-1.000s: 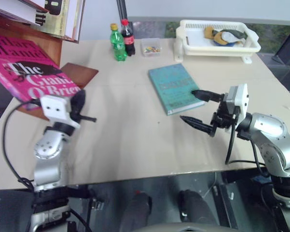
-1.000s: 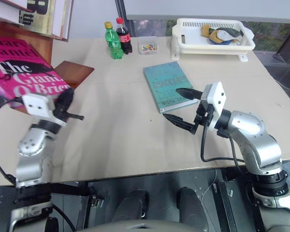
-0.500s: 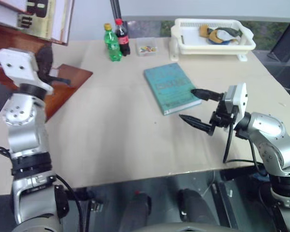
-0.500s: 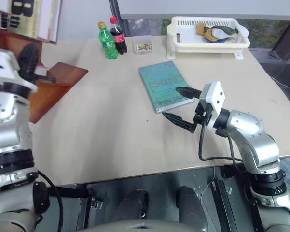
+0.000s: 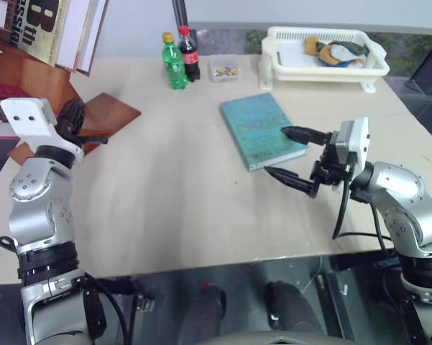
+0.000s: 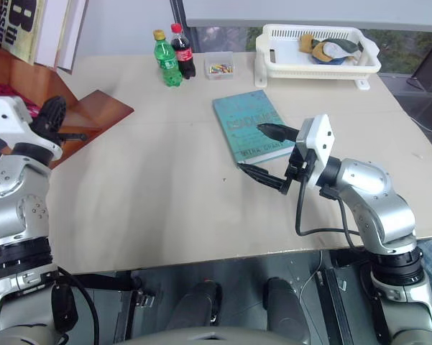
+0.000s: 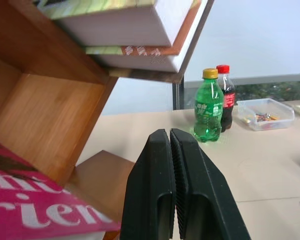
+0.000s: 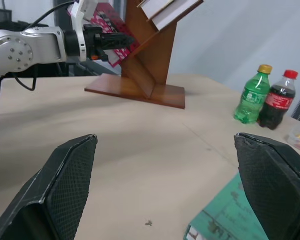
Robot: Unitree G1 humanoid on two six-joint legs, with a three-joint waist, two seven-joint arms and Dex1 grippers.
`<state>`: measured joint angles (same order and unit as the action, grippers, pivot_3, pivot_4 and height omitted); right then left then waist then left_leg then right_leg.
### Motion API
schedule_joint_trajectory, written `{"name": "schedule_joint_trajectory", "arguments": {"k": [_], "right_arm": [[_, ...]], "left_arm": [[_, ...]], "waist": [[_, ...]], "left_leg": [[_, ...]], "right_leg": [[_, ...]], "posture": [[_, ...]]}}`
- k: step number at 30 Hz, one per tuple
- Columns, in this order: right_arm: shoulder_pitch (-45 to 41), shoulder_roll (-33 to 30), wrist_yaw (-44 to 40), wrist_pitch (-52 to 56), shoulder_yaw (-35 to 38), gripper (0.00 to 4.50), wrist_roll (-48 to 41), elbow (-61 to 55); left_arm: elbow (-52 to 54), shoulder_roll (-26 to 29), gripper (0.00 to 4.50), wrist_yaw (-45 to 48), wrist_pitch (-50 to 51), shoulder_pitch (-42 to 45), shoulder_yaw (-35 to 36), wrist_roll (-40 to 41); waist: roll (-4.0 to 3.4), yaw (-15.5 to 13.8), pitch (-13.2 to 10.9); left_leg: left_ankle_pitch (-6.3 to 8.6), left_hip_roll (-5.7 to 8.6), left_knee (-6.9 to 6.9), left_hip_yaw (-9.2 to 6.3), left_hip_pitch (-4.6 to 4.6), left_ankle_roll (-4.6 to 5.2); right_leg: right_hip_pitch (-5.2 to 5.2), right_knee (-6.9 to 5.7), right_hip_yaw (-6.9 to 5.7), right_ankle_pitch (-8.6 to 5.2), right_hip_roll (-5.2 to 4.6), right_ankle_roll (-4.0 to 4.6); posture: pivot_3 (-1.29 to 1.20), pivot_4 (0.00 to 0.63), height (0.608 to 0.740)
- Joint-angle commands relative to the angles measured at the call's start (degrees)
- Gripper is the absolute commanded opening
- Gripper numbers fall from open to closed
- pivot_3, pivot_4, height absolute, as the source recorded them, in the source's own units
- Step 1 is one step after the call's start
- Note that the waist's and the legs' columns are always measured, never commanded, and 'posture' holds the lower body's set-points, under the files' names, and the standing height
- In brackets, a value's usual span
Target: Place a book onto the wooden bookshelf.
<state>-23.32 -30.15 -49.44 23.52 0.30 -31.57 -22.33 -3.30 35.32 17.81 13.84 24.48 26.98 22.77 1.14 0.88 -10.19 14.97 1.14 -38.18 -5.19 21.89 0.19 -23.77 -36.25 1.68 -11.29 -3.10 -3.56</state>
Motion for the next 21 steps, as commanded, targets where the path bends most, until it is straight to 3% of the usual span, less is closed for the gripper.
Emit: {"name": "schedule_joint_trajectory", "arguments": {"k": [1, 9, 12, 19, 21], "right_arm": [[0.1, 0.0, 0.6, 0.1, 1.0, 4.5, -1.3, -1.8], [0.8, -0.7, 0.2, 2.3, 1.1, 4.5, -4.1, -3.6], [-1.0, -0.4, 0.4, 3.1, 1.2, 4.5, -5.2, -3.7], [-5.8, 0.4, 1.0, 5.7, 1.8, 4.5, -9.7, -3.3], [-6.6, 0.5, 1.0, 5.6, 1.5, 4.5, -9.7, -2.9]], "left_arm": [[4.8, 1.8, 0.15, 3.6, 2.2, 1.0, 2.4, 5.2], [15.5, 4.6, 0.15, 12.6, 10.5, -6.8, 4.9, 16.9], [21.0, 5.8, 0.95, 13.2, 14.6, -13.6, 9.3, 21.0], [35.3, 2.4, 4.39, 11.4, 19.8, -32.0, 19.0, 30.2], [37.2, 1.9, 4.47, 10.5, 20.3, -35.1, 20.1, 31.1]], "waist": [[0.0, 0.0, 0.0], [-0.03, 0.1, 0.0], [-0.03, 0.4, 0.0], [-0.05, 0.8, 0.0], [-0.05, 0.7, 0.0]], "left_leg": [[0.0, 0.0, 0.01, 0.0, 0.01, 0.0], [0.04, -0.01, 0.2, 0.06, 0.08, -0.04], [0.04, -0.05, 0.32, 0.07, 0.08, -0.04], [0.04, -0.27, 0.49, 0.16, 0.08, -0.04], [0.04, -0.25, 0.5, 0.17, 0.07, -0.04]], "right_leg": [[0.0, 0.03, 0.0, 0.0, 0.0, 0.0], [-0.01, 0.36, 0.01, 0.0, -0.06, 0.0], [-0.1, 0.37, 0.02, -0.01, -0.03, 0.01], [-0.2, 0.4, 0.11, -0.02, -0.03, 0.01], [-0.18, 0.4, 0.11, -0.02, -0.03, 0.02]], "posture": [[0.0, 0.15, 0.74], [0.0, 0.15, 0.74], [0.0, 0.15, 0.74], [0.0, 0.15, 0.74], [0.0, 0.15, 0.74]]}}
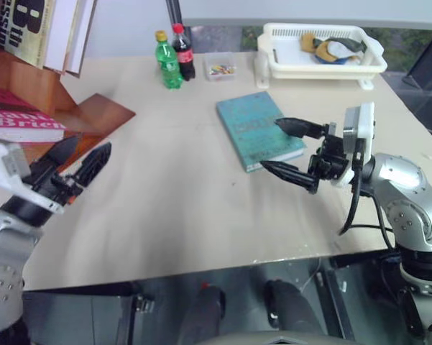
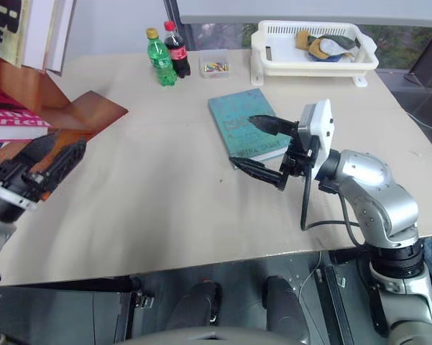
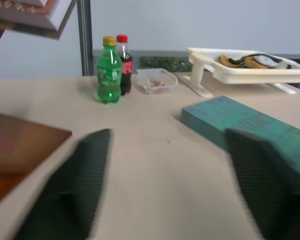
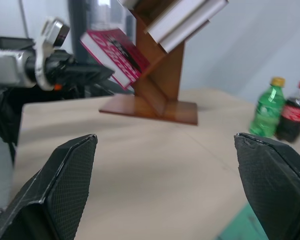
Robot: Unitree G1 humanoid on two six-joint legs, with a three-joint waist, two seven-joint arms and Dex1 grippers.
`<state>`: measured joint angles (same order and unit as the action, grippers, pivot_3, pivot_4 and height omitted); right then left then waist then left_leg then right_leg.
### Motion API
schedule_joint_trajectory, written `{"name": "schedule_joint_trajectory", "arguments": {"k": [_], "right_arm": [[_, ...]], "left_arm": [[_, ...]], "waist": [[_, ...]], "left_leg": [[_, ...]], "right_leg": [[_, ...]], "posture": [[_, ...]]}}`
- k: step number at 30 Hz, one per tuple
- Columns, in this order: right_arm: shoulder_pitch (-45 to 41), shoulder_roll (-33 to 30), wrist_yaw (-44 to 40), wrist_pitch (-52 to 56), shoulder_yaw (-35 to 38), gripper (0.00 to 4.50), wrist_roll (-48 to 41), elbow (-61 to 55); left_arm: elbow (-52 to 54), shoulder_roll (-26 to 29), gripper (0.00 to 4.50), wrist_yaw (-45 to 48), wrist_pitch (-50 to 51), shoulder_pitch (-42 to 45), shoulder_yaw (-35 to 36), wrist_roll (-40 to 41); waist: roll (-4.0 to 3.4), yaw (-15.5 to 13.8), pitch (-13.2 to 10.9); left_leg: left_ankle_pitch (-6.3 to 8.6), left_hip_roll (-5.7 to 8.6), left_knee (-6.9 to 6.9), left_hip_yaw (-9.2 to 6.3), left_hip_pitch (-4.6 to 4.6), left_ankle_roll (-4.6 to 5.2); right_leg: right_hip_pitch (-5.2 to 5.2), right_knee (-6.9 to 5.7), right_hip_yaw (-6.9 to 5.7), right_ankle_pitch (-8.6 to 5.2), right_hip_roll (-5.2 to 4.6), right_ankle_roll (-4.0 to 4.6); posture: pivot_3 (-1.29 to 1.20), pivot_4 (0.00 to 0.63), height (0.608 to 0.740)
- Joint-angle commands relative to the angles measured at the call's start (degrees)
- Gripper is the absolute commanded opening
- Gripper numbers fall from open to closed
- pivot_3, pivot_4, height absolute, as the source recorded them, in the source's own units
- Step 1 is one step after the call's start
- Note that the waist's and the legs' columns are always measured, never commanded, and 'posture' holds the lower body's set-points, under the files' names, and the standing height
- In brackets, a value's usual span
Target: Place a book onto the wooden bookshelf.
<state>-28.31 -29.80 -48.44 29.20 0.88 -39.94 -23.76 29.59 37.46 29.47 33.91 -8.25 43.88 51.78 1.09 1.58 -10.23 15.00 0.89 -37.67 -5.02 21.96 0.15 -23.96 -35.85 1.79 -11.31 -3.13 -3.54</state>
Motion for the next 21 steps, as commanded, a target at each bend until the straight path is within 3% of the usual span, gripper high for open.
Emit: {"name": "schedule_joint_trajectory", "arguments": {"k": [1, 8, 15, 21], "right_arm": [[-1.8, 0.2, 0.0, -0.5, 0.8, 4.5, -1.0, -1.4], [0.7, -2.3, -1.6, -1.8, 0.2, 4.5, 2.2, -1.0], [8.1, -12.1, -5.9, -2.9, 2.6, 4.5, 7.6, 1.6], [12.5, -18.5, -8.3, -2.7, 6.8, 4.5, 8.2, 3.3]], "left_arm": [[5.5, -0.2, 4.47, -1.6, 0.6, -3.9, 3.2, 1.8], [11.5, 0.5, 4.47, -1.5, 2.3, -12.6, 5.1, 5.4], [13.6, -0.3, 4.47, 6.2, 0.5, -26.7, 14.7, 6.9], [13.2, -1.5, 4.47, 9.9, -1.8, -32.5, 17.6, 5.7]], "waist": [[0.0, -0.3, 0.0], [0.0, -0.7, 0.0], [0.0, -0.7, 0.0], [-0.01, -0.8, 0.0]], "left_leg": [[0.0, 0.0, 0.0, 0.0, 0.0, 0.0], [0.0, 0.01, 0.0, 0.07, -0.01, 0.0], [0.0, 0.04, 0.08, 0.16, -0.02, 0.0], [0.0, 0.01, 0.08, 0.22, -0.06, 0.0]], "right_leg": [[0.0, 0.0, 0.0, 0.0, 0.01, 0.0], [0.0, 0.01, 0.02, -0.13, 0.02, 0.22], [-0.03, 0.08, 0.06, -0.18, 0.03, 0.27], [-0.01, 0.08, 0.08, -0.33, 0.03, 0.08]], "posture": [[0.0, 0.15, 0.74], [0.0, 0.15, 0.74], [0.0, 0.15, 0.74], [0.0, 0.15, 0.74]]}}
